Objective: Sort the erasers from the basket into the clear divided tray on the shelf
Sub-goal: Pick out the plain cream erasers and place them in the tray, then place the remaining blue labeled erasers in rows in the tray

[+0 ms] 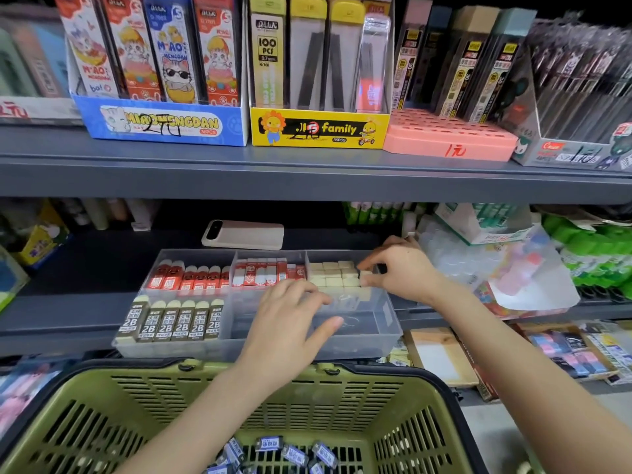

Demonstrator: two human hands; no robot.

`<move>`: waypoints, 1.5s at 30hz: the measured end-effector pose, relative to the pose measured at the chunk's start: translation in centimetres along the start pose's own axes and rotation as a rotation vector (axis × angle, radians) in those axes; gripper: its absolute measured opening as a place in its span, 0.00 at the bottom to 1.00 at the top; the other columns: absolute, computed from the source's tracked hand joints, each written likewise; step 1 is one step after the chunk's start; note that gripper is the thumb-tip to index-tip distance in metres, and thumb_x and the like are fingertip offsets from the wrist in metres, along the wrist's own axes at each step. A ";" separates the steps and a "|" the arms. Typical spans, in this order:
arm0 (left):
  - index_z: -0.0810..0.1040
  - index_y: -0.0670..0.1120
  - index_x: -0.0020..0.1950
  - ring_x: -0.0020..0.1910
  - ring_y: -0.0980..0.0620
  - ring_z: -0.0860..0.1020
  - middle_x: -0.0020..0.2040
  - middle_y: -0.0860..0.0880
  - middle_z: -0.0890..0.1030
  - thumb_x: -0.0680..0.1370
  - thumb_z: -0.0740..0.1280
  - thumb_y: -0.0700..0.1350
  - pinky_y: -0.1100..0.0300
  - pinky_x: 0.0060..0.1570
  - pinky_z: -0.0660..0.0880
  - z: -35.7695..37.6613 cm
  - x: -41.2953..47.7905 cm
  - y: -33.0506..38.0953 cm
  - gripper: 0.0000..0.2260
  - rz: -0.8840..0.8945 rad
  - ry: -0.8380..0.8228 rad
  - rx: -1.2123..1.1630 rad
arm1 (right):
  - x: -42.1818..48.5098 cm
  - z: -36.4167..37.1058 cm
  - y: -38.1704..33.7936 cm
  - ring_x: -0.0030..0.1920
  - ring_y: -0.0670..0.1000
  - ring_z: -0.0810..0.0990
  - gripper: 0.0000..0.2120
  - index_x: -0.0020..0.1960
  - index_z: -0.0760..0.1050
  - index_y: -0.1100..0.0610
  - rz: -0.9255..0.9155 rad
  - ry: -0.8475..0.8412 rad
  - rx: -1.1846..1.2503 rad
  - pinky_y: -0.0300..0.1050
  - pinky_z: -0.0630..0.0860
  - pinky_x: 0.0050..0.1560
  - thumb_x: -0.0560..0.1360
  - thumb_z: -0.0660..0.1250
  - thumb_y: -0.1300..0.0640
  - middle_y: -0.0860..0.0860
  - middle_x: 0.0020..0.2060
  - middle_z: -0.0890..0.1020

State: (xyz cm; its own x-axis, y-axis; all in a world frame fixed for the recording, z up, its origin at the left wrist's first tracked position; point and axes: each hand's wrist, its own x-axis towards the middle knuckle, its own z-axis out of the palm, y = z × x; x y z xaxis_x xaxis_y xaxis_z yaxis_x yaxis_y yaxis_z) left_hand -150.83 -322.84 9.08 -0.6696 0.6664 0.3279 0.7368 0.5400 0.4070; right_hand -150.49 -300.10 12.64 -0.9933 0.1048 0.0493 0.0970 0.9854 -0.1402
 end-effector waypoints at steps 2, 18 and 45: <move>0.77 0.50 0.61 0.62 0.53 0.68 0.59 0.52 0.75 0.79 0.58 0.59 0.58 0.63 0.60 0.1 -0.1 -0.2 0.19 0.008 0.014 0.010 | 0.0 0.2 0.2 0.62 0.48 0.69 0.14 0.57 0.78 0.44 0.005 -0.007 0.062 0.52 0.54 0.71 0.73 0.68 0.44 0.40 0.55 0.81; 0.80 0.46 0.56 0.61 0.46 0.71 0.58 0.47 0.77 0.79 0.60 0.54 0.53 0.60 0.65 -2.1 -2.4 0.1 0.16 0.028 0.058 0.050 | -7.4 -0.9 -4.2 0.45 0.56 0.78 0.06 0.47 0.82 0.56 -0.291 0.439 0.026 0.50 0.67 0.47 0.72 0.68 0.58 0.49 0.43 0.83; 0.57 0.58 0.75 0.58 0.47 0.68 0.57 0.46 0.69 0.76 0.64 0.60 0.58 0.49 0.70 9.3 -20.0 -9.5 0.30 -0.468 -0.594 0.109 | -17.3 22.2 -10.0 0.57 0.56 0.74 0.27 0.69 0.63 0.50 0.202 -0.491 0.154 0.50 0.76 0.52 0.74 0.64 0.40 0.56 0.62 0.69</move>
State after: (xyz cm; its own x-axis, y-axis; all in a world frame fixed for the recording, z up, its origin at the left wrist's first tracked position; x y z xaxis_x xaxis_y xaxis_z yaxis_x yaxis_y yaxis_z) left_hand -143.61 -336.51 -9.27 -0.7738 0.5033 -0.3846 0.4143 0.8614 0.2938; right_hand -135.69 -314.79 -8.79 -0.8723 0.1787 -0.4550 0.3151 0.9173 -0.2437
